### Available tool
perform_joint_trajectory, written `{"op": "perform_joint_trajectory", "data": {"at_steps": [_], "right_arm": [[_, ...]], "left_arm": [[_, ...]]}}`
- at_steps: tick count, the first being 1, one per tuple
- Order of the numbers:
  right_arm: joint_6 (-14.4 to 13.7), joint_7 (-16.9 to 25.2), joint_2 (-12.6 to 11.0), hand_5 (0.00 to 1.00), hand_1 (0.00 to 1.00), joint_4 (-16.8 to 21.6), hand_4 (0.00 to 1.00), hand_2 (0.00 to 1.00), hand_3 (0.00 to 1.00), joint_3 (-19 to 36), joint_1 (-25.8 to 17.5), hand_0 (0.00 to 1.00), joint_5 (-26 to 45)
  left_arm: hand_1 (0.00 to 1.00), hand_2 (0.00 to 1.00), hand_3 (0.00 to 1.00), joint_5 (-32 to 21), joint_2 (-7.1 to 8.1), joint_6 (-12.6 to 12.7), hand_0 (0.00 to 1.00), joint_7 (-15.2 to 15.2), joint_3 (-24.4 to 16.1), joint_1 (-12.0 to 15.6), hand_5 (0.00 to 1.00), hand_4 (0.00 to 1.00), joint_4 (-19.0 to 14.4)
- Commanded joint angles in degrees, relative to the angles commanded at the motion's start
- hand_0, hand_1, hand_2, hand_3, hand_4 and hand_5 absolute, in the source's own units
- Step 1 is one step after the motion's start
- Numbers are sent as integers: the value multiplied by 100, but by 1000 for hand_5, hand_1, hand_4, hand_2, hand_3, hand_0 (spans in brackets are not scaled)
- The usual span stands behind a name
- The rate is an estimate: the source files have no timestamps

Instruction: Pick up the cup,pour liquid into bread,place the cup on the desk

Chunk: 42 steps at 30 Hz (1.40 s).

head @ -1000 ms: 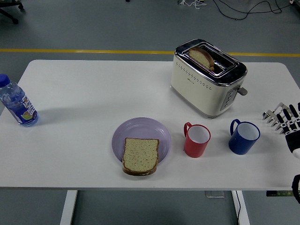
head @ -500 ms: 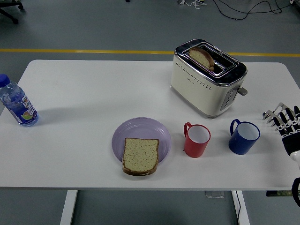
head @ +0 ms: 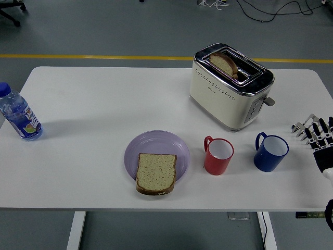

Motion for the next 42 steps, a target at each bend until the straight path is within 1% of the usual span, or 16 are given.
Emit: {"op": "perform_joint_trajectory", "data": {"at_steps": [28, 34, 39, 42], "right_arm": [[112, -76, 35, 105, 536, -89, 639, 620, 605, 133, 32, 590, -42], [30, -20, 45, 104, 536, -87, 639, 620, 605, 108, 36, 590, -60], [-193, 319, 52, 110, 537, -70, 634, 619, 604, -4, 38, 588, -84], [-260, 449, 54, 110, 537, -74, 634, 619, 604, -45, 32, 588, -99]], "left_arm": [[739, 745, 642, -70, 14, -2, 674, -23, 74, -46, 998, 404, 0], [739, 745, 641, -67, 15, -1, 672, -23, 75, -49, 998, 403, 0], [739, 746, 640, -78, 15, -1, 672, -26, 91, -51, 998, 403, 0], [739, 746, 640, -89, 15, -3, 672, -26, 96, -51, 998, 403, 0]]}}
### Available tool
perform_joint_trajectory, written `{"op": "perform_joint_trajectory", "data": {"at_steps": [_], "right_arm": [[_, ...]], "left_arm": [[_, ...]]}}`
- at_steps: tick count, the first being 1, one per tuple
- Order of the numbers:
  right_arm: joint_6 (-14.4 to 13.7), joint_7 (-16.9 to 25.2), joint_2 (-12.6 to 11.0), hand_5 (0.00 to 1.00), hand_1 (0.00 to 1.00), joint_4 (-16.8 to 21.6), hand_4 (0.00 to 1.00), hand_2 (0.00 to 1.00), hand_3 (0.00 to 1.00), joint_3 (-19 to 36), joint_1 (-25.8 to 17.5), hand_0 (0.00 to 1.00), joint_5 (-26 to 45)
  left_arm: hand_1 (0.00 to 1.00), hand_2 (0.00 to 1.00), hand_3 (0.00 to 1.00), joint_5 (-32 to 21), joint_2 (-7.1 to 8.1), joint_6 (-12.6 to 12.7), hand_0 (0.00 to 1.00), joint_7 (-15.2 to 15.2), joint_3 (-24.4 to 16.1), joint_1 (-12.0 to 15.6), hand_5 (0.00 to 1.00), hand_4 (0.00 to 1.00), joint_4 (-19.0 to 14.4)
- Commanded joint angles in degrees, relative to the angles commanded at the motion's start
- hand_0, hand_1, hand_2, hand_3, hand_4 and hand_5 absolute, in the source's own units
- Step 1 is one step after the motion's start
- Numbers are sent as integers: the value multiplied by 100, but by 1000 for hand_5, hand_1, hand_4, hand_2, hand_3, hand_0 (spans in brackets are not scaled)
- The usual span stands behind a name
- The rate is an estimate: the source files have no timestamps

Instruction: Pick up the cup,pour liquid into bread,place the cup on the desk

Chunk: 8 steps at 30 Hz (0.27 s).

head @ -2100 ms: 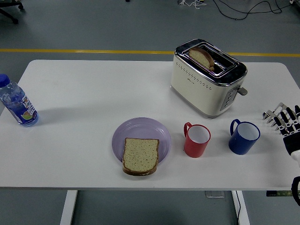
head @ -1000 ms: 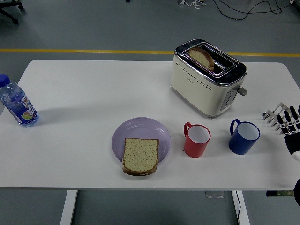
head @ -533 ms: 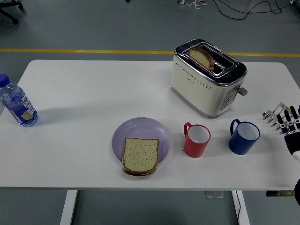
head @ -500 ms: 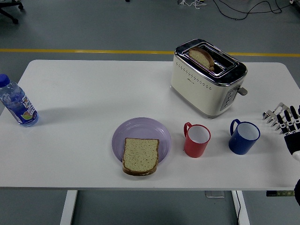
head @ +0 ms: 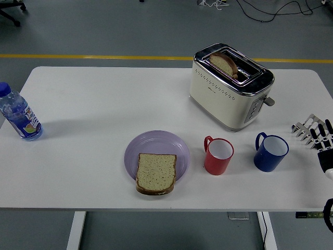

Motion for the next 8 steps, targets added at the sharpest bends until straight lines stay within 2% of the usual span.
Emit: {"op": "perform_joint_trajectory", "data": {"at_steps": [8], "right_arm": [[-62, 95, 4, 114, 537, -28, 631, 616, 599, 3, -11, 587, 67]], "left_arm": [[739, 746, 641, 9, 0, -1, 671, -1, 5, -6, 998, 403, 0]]}}
